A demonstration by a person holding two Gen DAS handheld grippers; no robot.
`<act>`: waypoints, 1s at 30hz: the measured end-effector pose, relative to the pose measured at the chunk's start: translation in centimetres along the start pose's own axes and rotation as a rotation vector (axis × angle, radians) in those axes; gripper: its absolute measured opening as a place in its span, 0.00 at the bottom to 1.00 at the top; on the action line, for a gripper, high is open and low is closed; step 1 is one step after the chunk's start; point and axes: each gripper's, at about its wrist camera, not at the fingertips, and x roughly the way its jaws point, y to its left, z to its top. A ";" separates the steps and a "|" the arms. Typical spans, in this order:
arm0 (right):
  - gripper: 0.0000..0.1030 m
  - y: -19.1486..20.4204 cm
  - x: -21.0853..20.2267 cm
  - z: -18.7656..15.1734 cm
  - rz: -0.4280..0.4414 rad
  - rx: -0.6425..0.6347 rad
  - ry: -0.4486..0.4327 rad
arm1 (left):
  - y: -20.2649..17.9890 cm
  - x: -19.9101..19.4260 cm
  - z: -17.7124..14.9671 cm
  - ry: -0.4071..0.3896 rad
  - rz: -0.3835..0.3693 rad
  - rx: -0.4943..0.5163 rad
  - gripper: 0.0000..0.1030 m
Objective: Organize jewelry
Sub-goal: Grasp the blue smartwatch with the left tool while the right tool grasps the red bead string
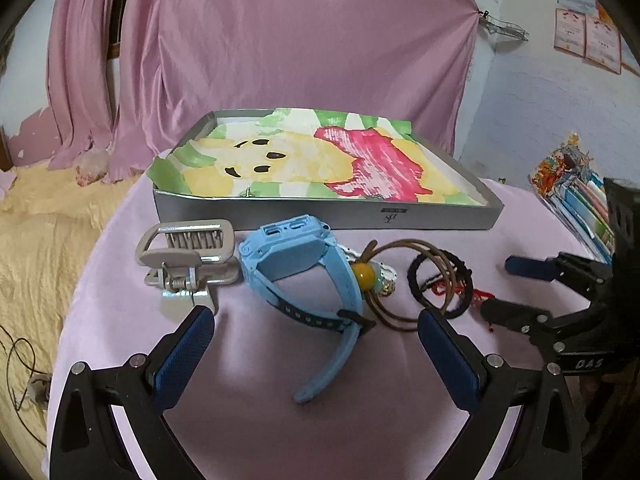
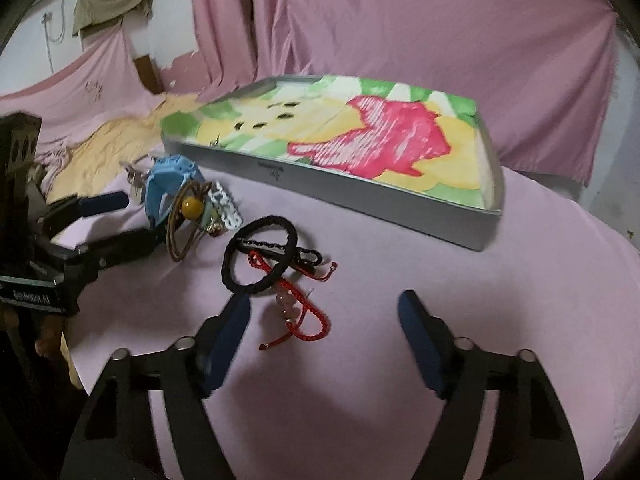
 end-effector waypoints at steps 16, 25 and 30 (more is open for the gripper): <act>0.49 0.7 1.3 1.2 0.053 -0.089 0.043 | -0.3 1.9 1.0 0.072 0.014 -0.001 0.65; 0.30 1.0 1.2 1.0 0.077 -0.116 0.036 | -0.2 1.9 0.8 0.080 0.001 -0.011 0.45; 0.18 0.7 0.8 0.7 0.092 -0.107 0.035 | -0.4 1.8 0.5 0.087 -0.008 -0.010 0.21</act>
